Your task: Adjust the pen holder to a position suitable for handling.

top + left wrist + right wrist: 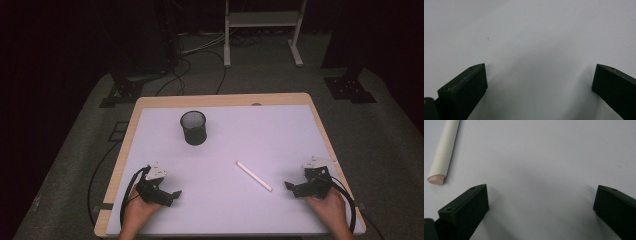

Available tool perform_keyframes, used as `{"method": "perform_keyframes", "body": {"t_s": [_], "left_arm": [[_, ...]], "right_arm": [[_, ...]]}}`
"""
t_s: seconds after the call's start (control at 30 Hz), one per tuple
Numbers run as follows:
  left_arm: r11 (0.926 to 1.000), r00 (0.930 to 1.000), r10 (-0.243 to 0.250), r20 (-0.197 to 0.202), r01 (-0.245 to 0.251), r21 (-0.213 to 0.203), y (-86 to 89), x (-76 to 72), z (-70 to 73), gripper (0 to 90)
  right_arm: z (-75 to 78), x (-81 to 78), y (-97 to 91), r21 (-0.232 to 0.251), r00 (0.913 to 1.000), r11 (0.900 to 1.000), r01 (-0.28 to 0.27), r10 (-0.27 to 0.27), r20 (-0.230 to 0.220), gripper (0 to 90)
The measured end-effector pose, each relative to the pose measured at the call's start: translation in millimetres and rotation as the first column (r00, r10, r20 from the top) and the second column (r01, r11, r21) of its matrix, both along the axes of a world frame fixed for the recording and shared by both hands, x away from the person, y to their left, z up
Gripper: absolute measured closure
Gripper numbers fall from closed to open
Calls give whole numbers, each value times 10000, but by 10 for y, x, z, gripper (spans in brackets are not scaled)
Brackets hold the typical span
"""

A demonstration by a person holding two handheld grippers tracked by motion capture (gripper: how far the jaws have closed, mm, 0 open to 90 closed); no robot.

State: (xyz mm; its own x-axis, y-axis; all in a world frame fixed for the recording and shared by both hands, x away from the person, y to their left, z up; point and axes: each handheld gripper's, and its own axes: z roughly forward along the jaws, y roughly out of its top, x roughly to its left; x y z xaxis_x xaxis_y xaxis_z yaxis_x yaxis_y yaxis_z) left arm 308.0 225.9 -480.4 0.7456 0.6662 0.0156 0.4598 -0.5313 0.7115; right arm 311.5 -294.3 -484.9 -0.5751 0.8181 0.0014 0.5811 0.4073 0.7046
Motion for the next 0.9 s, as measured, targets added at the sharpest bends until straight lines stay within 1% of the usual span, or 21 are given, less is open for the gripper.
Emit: {"method": "perform_keyframes", "body": {"t_s": [0.2, 0.37, 0.4, 0.5, 0.53, 0.67, 0.77, 0.8, 0.83, 0.87, 0.9], "left_arm": [[10000, 10000, -8, 23, 8, 45, -4, -5, 2, 0], [10000, 9999, 99, 18, -99, -7, -3, -3, 5, 0], [9998, 9999, 152, 3, -152, -133, -5, -2, 8, 0], [9996, 9998, 196, 11, -196, -187, 1, 1, 29, 0], [9991, 9997, 229, 32, -227, -366, 4, 5, 53, 0], [9989, 9995, 252, 202, -244, -403, 6, 22, 116, 0], [9982, 9992, 317, 234, -305, -526, 7, 33, 139, 0], [9969, 9992, 329, 216, -312, -722, 9, 47, 157, 0], [9966, 9993, 352, 147, -340, -750, 2, 55, 167, 0], [9976, 9994, 284, 202, -270, -631, -2, 63, 181, 0], [9976, 9994, 284, 202, -270, -631, -2, 63, 181, 0]], "right_arm": [[0, -1, 1, 0, 10000, 10000, 3, -3, 7, 0], [0, -1, 1, -4, 10000, 10000, 2, -2, 4, 0], [1, -1, 1, -9, 10000, 10000, 2, -2, 6, 0], [1, -3, 2, 1, 10000, 10000, 14, -14, -1, 0], [1, -3, 2, 1, 10000, 10000, 15, -15, 0, 0], [0, -4, 2, 5, 10000, 10000, 14, -14, -1, 0], [0, -4, 2, 5, 10000, 10000, 16, -16, 3, 0], [0, -4, 2, 6, 10000, 10000, 15, -15, 0, 0], [0, -4, 2, 5, 10000, 10000, 15, -15, 0, 0], [0, -4, 2, 4, 10000, 10000, 15, -15, 0, 0], [0, -4, 2, 4, 10000, 10000, 15, -15, 3, 0]]}}
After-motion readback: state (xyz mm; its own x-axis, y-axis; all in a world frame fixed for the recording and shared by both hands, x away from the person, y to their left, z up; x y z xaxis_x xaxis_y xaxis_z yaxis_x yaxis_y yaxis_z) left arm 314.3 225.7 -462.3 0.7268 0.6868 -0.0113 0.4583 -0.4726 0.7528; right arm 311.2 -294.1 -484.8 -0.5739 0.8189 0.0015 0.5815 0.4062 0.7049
